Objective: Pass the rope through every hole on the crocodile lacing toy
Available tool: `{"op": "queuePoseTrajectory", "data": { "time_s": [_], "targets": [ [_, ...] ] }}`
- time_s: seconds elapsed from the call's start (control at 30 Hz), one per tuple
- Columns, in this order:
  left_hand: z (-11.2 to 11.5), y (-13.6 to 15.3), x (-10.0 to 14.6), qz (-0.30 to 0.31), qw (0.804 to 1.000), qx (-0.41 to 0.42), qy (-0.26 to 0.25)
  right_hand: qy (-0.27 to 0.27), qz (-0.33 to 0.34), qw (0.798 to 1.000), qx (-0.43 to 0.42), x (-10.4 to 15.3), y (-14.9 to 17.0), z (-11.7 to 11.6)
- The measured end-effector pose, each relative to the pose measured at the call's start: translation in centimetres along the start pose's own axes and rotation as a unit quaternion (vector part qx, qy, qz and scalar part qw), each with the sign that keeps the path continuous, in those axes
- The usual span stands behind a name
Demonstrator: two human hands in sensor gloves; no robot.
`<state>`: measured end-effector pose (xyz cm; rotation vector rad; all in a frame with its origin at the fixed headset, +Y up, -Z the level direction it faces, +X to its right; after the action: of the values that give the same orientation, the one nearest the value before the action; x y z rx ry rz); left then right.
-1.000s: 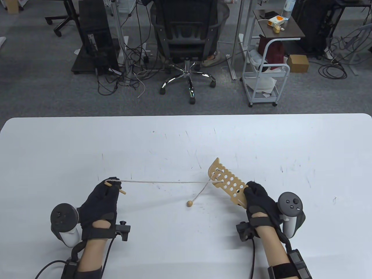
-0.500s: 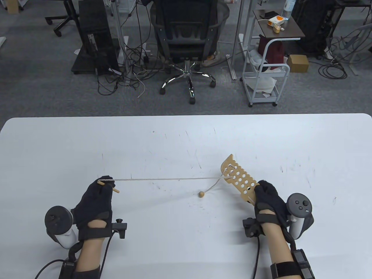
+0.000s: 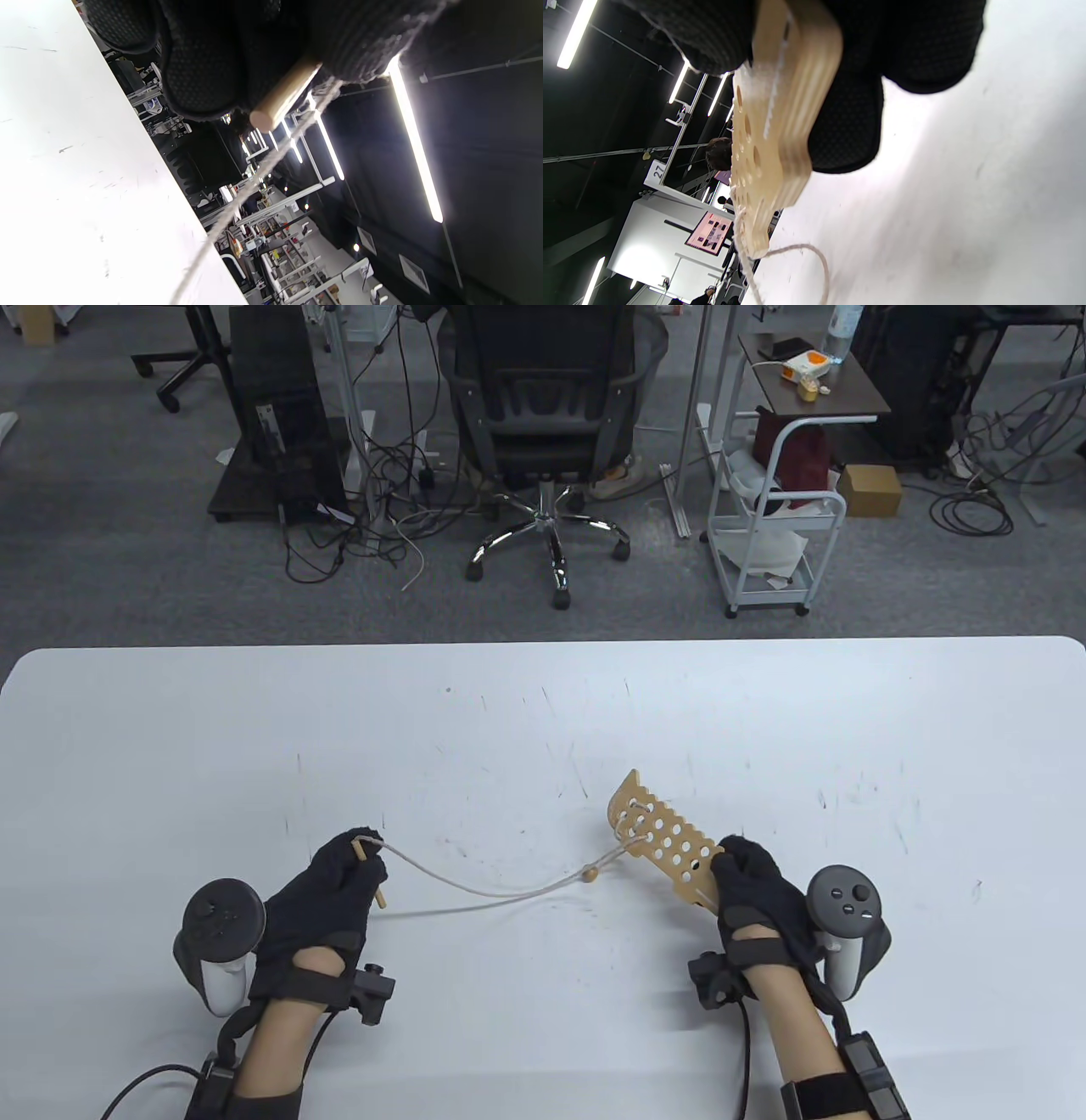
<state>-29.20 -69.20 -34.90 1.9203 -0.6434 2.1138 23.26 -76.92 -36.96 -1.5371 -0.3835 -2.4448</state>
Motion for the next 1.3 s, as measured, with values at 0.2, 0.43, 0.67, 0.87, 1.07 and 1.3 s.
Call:
{"op": "queuePoseTrajectory", "data": {
  "time_s": [0.2, 0.43, 0.67, 0.87, 1.07, 1.3],
  "targets": [
    [0.9, -0.4, 0.0, 0.006, 1.0, -0.024, 0.014, -0.041, 0.025, 0.999, -0.003, 1.2, -1.1, -1.8],
    [1.6, -1.1, 0.0, 0.02, 0.998, -0.049, 0.02, -0.084, 0.054, 0.995, 0.001, 2.9, -2.4, -3.7],
    [3.0, -1.6, -0.1, 0.035, 0.996, -0.063, 0.05, -0.111, 0.071, 0.991, -0.003, 3.9, -2.9, -4.8],
    [4.2, -2.0, 0.0, 0.047, 0.994, -0.065, 0.074, -0.138, 0.083, 0.987, -0.01, 5.0, -3.6, -5.7],
    [5.3, -2.8, 0.2, 0.067, 0.991, -0.063, 0.093, -0.154, 0.089, 0.984, -0.017, 5.5, -4.0, -6.3],
    [6.1, -4.1, 0.7, 0.109, 0.988, -0.049, 0.098, -0.178, 0.1, 0.979, -0.015, 6.3, -4.4, -7.2]
  ]
}}
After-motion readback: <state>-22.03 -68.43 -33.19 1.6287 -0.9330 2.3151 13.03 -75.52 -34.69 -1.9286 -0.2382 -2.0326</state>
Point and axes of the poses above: the tracker on the back of each hand, its own y axis roughly to the little-finger side, its own x axis roughly from the fingertips to the wrist, z = x × y, the point moved 4 cm from there along -x, roughly from the wrist to the fingertips, and after that the axes turned 10 degrees about y, right-handed, at the moved point
